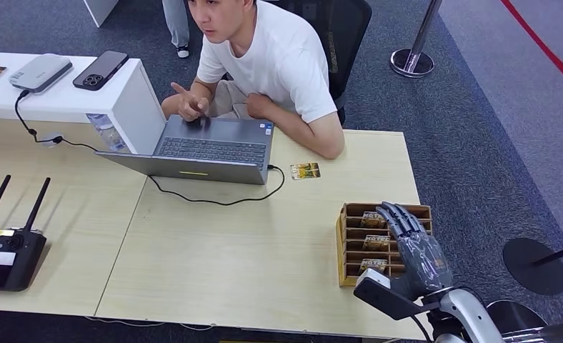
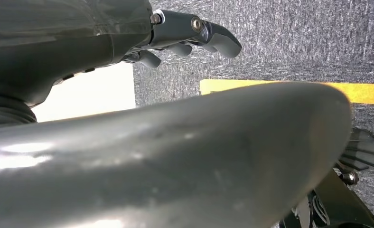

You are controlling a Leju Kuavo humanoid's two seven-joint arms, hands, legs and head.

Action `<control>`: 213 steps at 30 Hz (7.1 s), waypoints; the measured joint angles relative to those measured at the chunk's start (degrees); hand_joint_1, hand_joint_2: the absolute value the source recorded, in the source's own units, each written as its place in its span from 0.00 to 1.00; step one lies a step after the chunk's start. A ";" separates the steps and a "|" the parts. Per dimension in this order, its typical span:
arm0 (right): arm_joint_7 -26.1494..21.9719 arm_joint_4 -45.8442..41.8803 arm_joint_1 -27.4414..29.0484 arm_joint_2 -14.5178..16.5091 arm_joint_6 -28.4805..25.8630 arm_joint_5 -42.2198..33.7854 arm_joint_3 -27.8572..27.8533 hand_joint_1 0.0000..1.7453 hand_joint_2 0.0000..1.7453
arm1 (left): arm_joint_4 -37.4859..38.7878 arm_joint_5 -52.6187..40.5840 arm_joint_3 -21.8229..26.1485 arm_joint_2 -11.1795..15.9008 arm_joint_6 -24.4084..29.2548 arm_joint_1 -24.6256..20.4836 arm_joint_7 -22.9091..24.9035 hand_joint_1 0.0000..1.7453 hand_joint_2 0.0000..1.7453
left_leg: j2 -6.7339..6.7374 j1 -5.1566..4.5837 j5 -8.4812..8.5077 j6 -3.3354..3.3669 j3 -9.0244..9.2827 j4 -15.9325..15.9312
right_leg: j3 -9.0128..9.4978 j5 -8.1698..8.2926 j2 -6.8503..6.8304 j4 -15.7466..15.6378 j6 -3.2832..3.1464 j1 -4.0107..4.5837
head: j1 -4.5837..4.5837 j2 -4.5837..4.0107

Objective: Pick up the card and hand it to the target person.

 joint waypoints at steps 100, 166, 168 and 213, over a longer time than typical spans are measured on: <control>10.39 3.43 0.40 -4.14 2.27 0.65 7.00 0.41 1.00 | 0.15 1.25 -1.42 0.19 0.15 0.01 0.36 0.00 0.00 | 0.00 0.00 0.00 0.00 0.00 0.00 | -0.01 0.00 0.00 0.00 0.00 0.00 | -0.01 0.00; 10.50 4.99 0.33 -4.22 3.15 0.82 7.08 0.47 1.00 | 0.15 1.69 -1.77 0.35 0.17 0.00 0.44 0.00 0.00 | 0.00 0.00 0.00 0.00 0.00 0.00 | -0.01 0.00 0.00 0.00 0.00 0.00 | -0.01 0.00; 10.54 5.14 0.34 -4.22 3.18 0.82 7.10 0.47 1.00 | 0.15 1.69 -1.77 0.35 0.18 0.00 0.49 0.00 0.00 | 0.00 0.00 0.00 0.00 0.00 0.00 | -0.01 0.00 0.00 0.00 0.00 0.00 | -0.01 0.00; 11.38 5.44 1.31 -5.22 1.81 0.08 7.32 0.89 1.00 | 0.15 1.54 -3.64 0.62 3.11 -0.01 -1.27 0.00 1.00 | 0.01 0.00 0.00 0.00 0.04 0.00 | 0.02 0.00 0.01 0.00 0.00 0.00 | -0.01 0.00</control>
